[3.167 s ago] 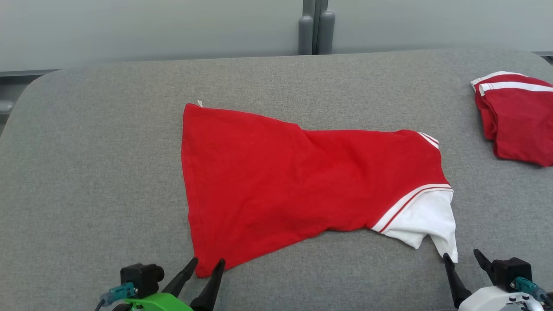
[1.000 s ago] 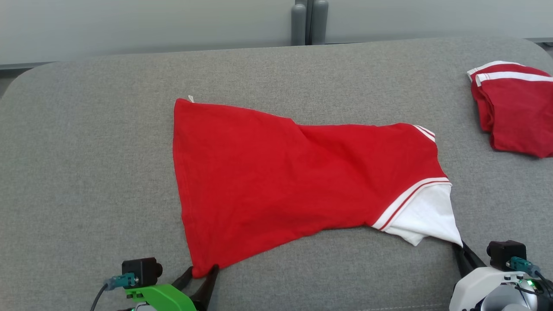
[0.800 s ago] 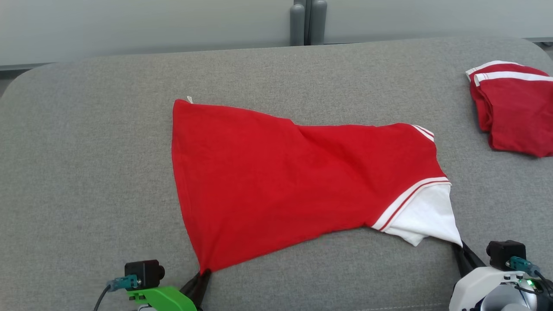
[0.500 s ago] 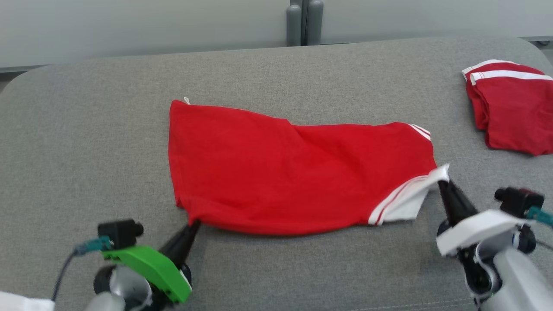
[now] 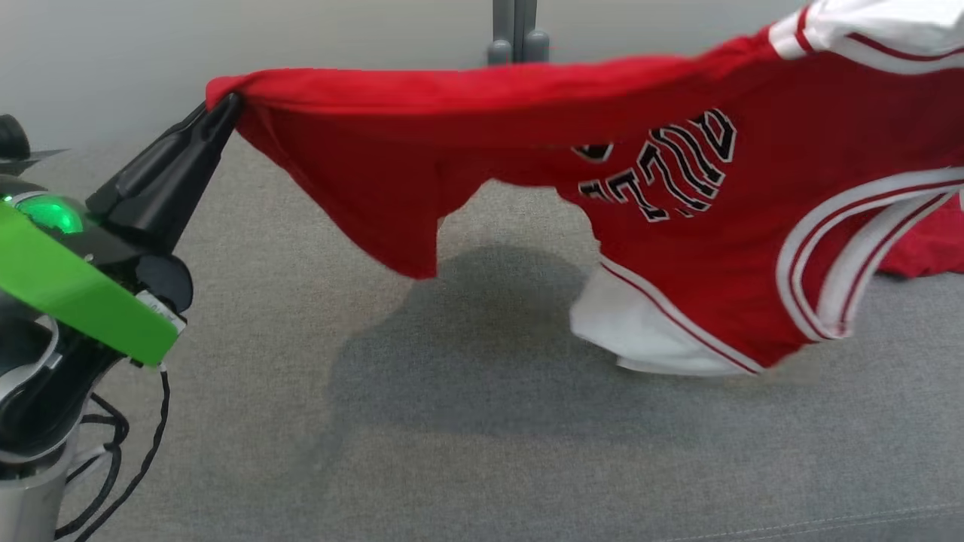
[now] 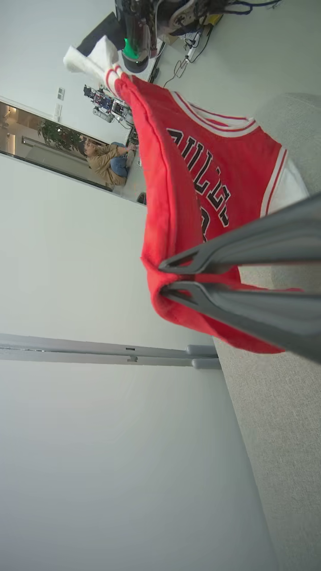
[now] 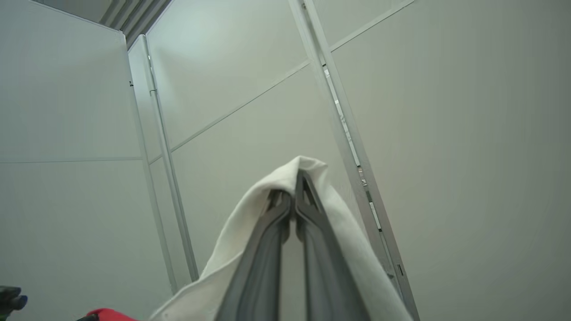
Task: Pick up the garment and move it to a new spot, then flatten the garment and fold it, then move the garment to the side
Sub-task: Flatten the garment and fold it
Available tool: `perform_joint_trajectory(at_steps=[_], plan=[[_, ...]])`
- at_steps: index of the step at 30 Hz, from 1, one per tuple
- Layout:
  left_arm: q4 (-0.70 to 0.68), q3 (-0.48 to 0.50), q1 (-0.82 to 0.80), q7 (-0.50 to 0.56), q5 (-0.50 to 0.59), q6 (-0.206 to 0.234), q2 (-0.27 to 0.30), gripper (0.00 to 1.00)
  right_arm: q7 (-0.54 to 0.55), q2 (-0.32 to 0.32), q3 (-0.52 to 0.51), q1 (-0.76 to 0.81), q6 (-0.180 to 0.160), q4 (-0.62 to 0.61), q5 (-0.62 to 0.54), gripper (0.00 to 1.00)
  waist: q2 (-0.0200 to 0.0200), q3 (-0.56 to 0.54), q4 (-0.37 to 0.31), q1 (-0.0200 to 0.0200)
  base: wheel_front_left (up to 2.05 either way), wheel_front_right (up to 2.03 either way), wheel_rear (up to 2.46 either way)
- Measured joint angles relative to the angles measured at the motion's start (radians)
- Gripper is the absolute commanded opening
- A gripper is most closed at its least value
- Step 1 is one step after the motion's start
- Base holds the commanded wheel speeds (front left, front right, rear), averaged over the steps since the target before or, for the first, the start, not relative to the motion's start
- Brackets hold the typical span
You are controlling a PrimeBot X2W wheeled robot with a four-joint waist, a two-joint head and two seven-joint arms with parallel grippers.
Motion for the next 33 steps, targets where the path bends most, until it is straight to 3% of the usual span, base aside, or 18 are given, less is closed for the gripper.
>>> perform_joint_trajectory(at_steps=[4, 7, 13, 15, 19, 21, 23, 26, 30, 33], plan=[[-0.142, 0.016, 0.0, 0.102, -0.097, 0.019, 0.031, 0.0, 0.077, -0.021, -0.042, 0.007, 0.0, -0.157, 0.134, 0.0, 0.0, -0.006, -0.018, 0.0, 0.0, 0.0, 0.0], [-0.257, 0.035, -0.025, 0.191, -0.178, 0.088, 0.045, 0.0, 0.138, -0.047, -0.098, 0.03, -0.003, -0.227, 0.22, 0.0, 0.0, 0.002, -0.027, 0.0, 0.0, 0.0, 0.0], [-0.255, 0.085, -0.106, 0.317, -0.238, 0.224, 0.093, 0.0, 0.252, -0.089, -0.158, 0.061, -0.12, -0.221, 0.309, 0.0, 0.0, 0.051, -0.033, 0.0, 0.0, 0.0, 0.0], [-0.186, 0.077, -0.126, 0.355, -0.239, 0.23, 0.11, 0.0, 0.289, -0.081, -0.129, 0.058, -0.144, -0.19, 0.341, 0.0, 0.0, 0.074, -0.032, 0.0, 0.0, 0.0, 0.0], [-0.028, 0.042, -0.164, 0.403, -0.228, 0.23, 0.117, 0.0, 0.326, 0.01, -0.019, -0.028, -0.214, -0.106, 0.397, 0.0, 0.0, 0.123, -0.026, 0.0, 0.0, 0.0, 0.0], [0.05, 0.012, -0.196, 0.411, -0.198, 0.23, 0.117, 0.0, 0.327, 0.054, 0.038, -0.109, -0.254, -0.044, 0.385, 0.0, 0.0, 0.149, -0.021, 0.0, 0.0, 0.0, 0.0], [0.122, -0.023, -0.245, 0.412, -0.141, 0.23, 0.112, 0.0, 0.311, 0.1, 0.073, -0.208, -0.273, 0.021, 0.34, 0.0, 0.0, 0.175, -0.016, 0.0, 0.0, 0.0, 0.0], [0.183, -0.044, -0.315, 0.387, -0.077, 0.229, 0.098, 0.0, 0.277, 0.129, 0.102, -0.317, -0.274, 0.082, 0.252, 0.0, 0.0, 0.202, -0.01, 0.0001, 0.0, 0.0, 0.0], [0.245, -0.017, -0.523, 0.232, 0.049, 0.229, -0.004, 0.0, 0.146, 0.185, 0.111, -0.588, -0.273, 0.155, 0.038, 0.0, 0.0, 0.256, 0.003, 0.0001, 0.0, 0.0, 0.0], [0.24, -0.011, -0.698, 0.115, 0.131, 0.215, -0.062, 0.0, 0.065, 0.26, 0.091, -0.787, -0.272, 0.158, 0.003, 0.0, 0.0, 0.298, 0.013, 0.0001, 0.0, 0.0, 0.0]])
